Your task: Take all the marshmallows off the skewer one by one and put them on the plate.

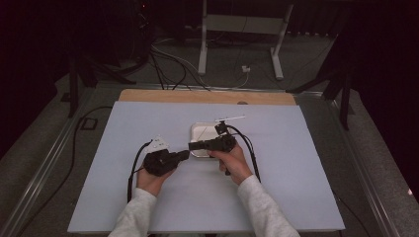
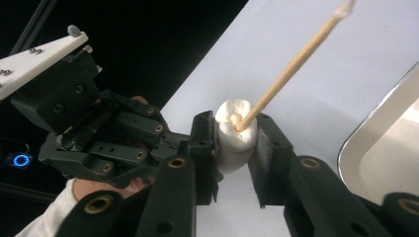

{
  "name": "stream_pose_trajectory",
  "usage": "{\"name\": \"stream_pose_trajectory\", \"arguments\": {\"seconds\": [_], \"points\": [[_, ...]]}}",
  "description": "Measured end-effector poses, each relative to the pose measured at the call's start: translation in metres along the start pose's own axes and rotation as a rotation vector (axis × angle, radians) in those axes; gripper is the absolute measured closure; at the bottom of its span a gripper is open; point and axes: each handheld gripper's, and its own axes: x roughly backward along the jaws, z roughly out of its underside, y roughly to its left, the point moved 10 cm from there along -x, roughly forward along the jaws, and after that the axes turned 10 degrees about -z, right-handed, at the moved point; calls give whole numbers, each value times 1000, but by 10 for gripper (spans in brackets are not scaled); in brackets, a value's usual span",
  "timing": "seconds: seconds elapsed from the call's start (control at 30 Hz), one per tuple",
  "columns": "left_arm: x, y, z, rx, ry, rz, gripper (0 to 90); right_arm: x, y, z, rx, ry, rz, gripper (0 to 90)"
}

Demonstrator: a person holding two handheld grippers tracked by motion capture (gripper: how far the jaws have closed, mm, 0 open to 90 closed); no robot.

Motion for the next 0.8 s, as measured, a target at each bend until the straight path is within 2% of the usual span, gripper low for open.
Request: {"name": "stream_pose_trajectory", "arguments": {"seconds": [0.1, 0.23, 0.37, 0.53, 0.67, 0.8], "points": [[0, -2, -1, -18, -6, -2, 900, 3, 1, -1, -21, -10, -21, 763], [1, -3, -1, -49, -3, -5, 900, 8, 3, -4, -18, -12, -9, 778], [1, -3, -1, -56, -3, 2, 900, 11, 3, -5, -3, -7, 10, 783], [2, -3, -1, -58, -7, 4, 900, 16, 3, -9, -7, -19, 14, 786], [4, -2, 0, -64, -5, 9, 900, 23, 2, -15, -20, -57, 12, 790], [3, -3, 2, -79, 7, 6, 900, 29, 2, -19, -7, -61, 29, 790]]}}
